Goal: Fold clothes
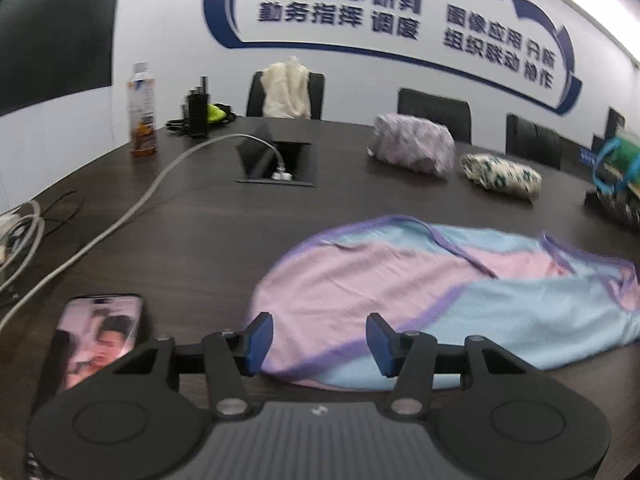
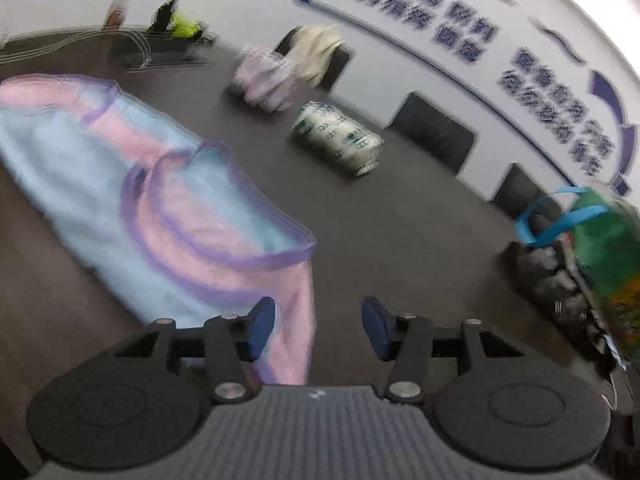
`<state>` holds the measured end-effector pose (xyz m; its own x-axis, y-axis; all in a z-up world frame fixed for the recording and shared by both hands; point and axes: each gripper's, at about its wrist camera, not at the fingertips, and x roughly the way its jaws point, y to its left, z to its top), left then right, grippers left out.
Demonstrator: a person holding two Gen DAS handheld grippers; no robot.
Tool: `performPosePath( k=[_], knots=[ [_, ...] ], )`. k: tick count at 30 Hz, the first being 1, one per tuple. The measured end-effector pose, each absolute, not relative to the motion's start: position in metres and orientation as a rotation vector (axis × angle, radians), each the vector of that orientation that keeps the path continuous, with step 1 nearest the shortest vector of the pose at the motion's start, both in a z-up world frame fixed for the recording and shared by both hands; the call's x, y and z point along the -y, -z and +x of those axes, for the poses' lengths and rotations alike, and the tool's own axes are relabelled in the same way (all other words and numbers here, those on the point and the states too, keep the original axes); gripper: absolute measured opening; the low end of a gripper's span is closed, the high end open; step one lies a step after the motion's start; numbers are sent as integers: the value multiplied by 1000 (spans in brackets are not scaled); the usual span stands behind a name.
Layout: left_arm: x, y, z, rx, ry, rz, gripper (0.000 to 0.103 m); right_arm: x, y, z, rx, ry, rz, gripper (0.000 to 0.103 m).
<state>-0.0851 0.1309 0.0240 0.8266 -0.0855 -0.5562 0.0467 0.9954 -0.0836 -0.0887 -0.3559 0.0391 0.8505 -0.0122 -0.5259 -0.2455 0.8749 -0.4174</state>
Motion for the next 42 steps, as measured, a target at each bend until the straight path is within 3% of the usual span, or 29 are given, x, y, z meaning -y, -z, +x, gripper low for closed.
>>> performPosePath(
  k=[2,9,11,13,17,21,24,26,29,33,36,42],
  knots=[
    [-136,-26,-87,-599,105,-78,53,347,-47,-96,-506,-152,-459,39],
    [-114,-18,-72,-672,214,40,49,304,-32,-110,-511,-349,-466,39],
    [-117,-17,-71,-681,198,24,21,303,-22,-107,-550,-347,-463,38],
    [-122,-14,-71,-680,158,11,7,305,-15,-104,-584,-343,-449,39],
    [-130,-9,-76,-660,111,7,0,310,-9,-102,-591,-334,-407,39],
    [-129,-8,-81,-644,0,59,0,320,-8,-98,-605,-311,-356,39],
    [-124,-18,-85,-630,-11,-15,7,327,-17,-98,-573,-296,-295,39],
    [-113,-28,-82,-609,57,-70,24,328,-28,-96,-518,-269,-251,41],
    [-98,-43,-62,-639,173,-127,38,330,-46,-79,-456,-192,-166,43],
    [-83,-63,-10,-716,185,-173,39,326,-66,-49,-460,-118,-124,43],
    [-74,-70,36,-765,199,-298,48,316,-73,-24,-501,-108,-120,43],
    [-85,-58,121,-935,176,-557,48,300,-67,24,-605,-196,-82,44]
  ],
)
